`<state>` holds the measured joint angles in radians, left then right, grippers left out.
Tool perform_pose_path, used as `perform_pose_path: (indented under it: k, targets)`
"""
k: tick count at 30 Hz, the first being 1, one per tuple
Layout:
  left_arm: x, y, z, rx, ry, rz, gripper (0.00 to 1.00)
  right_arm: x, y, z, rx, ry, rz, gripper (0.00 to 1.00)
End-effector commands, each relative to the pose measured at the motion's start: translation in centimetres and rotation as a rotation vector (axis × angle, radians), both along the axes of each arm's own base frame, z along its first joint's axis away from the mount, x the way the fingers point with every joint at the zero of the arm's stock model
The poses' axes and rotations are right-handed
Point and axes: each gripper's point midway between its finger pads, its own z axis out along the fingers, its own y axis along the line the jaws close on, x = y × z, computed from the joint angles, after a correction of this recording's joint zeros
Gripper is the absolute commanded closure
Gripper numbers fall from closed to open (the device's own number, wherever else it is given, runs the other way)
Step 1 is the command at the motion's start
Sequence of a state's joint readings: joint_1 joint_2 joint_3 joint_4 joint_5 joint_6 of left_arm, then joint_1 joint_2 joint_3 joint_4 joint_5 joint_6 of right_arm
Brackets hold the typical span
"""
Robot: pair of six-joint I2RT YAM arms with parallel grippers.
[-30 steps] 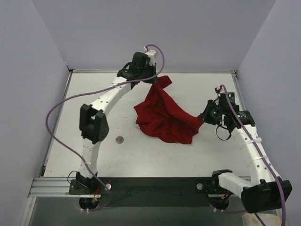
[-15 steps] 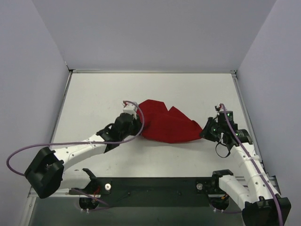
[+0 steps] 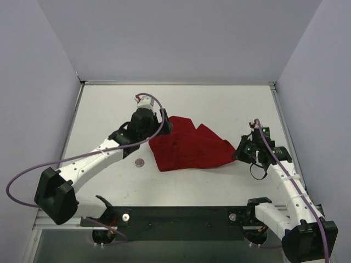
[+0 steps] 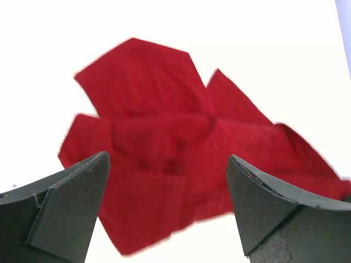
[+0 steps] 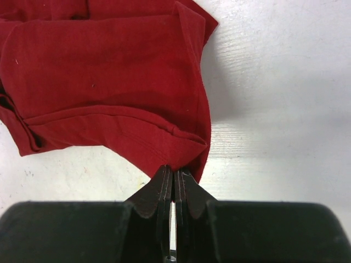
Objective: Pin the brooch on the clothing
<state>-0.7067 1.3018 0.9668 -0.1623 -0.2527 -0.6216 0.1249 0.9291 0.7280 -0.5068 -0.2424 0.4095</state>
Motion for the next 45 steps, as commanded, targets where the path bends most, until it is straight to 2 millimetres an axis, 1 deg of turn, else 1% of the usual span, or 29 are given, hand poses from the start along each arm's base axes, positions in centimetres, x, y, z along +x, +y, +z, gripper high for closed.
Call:
perform_pose_path:
  k: [1,3,4,6,7,8,10,14,15,19,21,23,24,28,29,31,33,35,37,38,40,41,44,45]
  targets:
    - [0.7,-0.6,-1.5,0.025,0.177,-0.089,0.03,0.8,-0.4,0.8,-0.023,-0.017,0.005,1.00]
    - [1.0,-1.2,-2.2,0.040,0.239,-0.122,0.03,0.8,-0.4,0.6,-0.026,-0.008,0.006,1.00]
    - [0.5,-2.0,-2.4,0.023,0.270,-0.172,0.04,0.8,-0.4,0.5,-0.025,-0.004,0.006,1.00]
    - [0.2,-2.6,-3.3,0.033,0.317,-0.202,0.07,0.6,-0.3,0.1,-0.023,0.009,0.007,1.00]
    - [-0.2,-3.1,-3.7,0.023,0.345,-0.233,0.08,0.6,-0.3,0.1,-0.025,0.012,0.008,1.00]
    - [-0.5,-3.3,-4.2,0.022,0.359,-0.243,0.11,0.6,-0.3,0.0,-0.023,0.015,0.010,1.00]
    - [-1.2,-3.6,-4.8,0.033,0.379,-0.260,0.14,0.5,-0.3,-0.2,-0.022,0.025,0.009,1.00]
    - [-2.6,-4.0,-6.1,0.077,0.421,-0.286,0.16,0.5,-0.2,-0.9,-0.024,0.048,0.016,1.00]
    - [-3.1,-4.5,-6.2,0.092,0.422,-0.303,0.16,0.5,-0.2,-0.9,-0.022,0.048,0.019,1.00]
    - [-4.1,-5.3,-7.9,0.144,0.452,-0.317,0.17,0.5,-0.1,-1.1,-0.019,0.055,0.022,1.00]
    - [-4.1,-5.6,-8.3,0.162,0.447,-0.314,0.18,0.6,-0.1,-1.1,-0.020,0.050,0.024,1.00]
    - [-4.2,-5.8,-9.1,0.180,0.460,-0.314,0.19,0.6,-0.1,-1.3,-0.022,0.056,0.023,1.00]
    - [-4.1,-5.9,-9.4,0.183,0.464,-0.307,0.23,0.6,-0.1,-1.2,-0.020,0.053,0.021,1.00]
    - [-3.5,-5.7,-10.5,0.207,0.471,-0.278,0.32,0.6,-0.1,-1.3,-0.018,0.054,0.023,1.00]
    - [-3.4,-5.7,-10.7,0.211,0.470,-0.273,0.33,0.6,-0.1,-1.3,-0.017,0.055,0.021,1.00]
    - [-3.0,-5.8,-10.9,0.214,0.462,-0.265,0.38,0.6,0.0,-1.4,-0.017,0.053,0.025,1.00]
    - [-3.0,-5.8,-11.0,0.213,0.464,-0.263,0.41,0.6,0.0,-1.4,-0.017,0.053,0.027,1.00]
    - [-2.4,-5.3,-11.4,0.238,0.452,-0.237,0.52,0.6,0.0,-1.5,-0.017,0.056,0.027,1.00]
    - [-2.3,-5.2,-11.6,0.238,0.449,-0.238,0.68,0.6,0.0,-1.4,-0.017,0.052,0.027,1.00]
    - [-2.4,-5.1,-11.8,0.240,0.448,-0.247,0.82,0.6,0.0,-1.4,-0.017,0.053,0.027,1.00]
    - [-2.2,-5.0,-11.1,0.228,0.423,-0.245,0.93,0.6,0.0,-1.4,-0.017,0.053,0.027,1.00]
    - [-2.1,-4.9,-11.0,0.228,0.415,-0.243,1.00,0.7,-0.1,-1.3,-0.017,0.049,0.024,1.00]
    - [-1.6,-4.2,-9.8,0.211,0.384,-0.226,1.00,0.8,0.1,-1.0,-0.013,0.040,0.028,1.00]
    - [-1.4,-4.0,-9.0,0.198,0.363,-0.223,1.00,1.1,0.1,-0.5,-0.007,0.028,0.028,1.00]
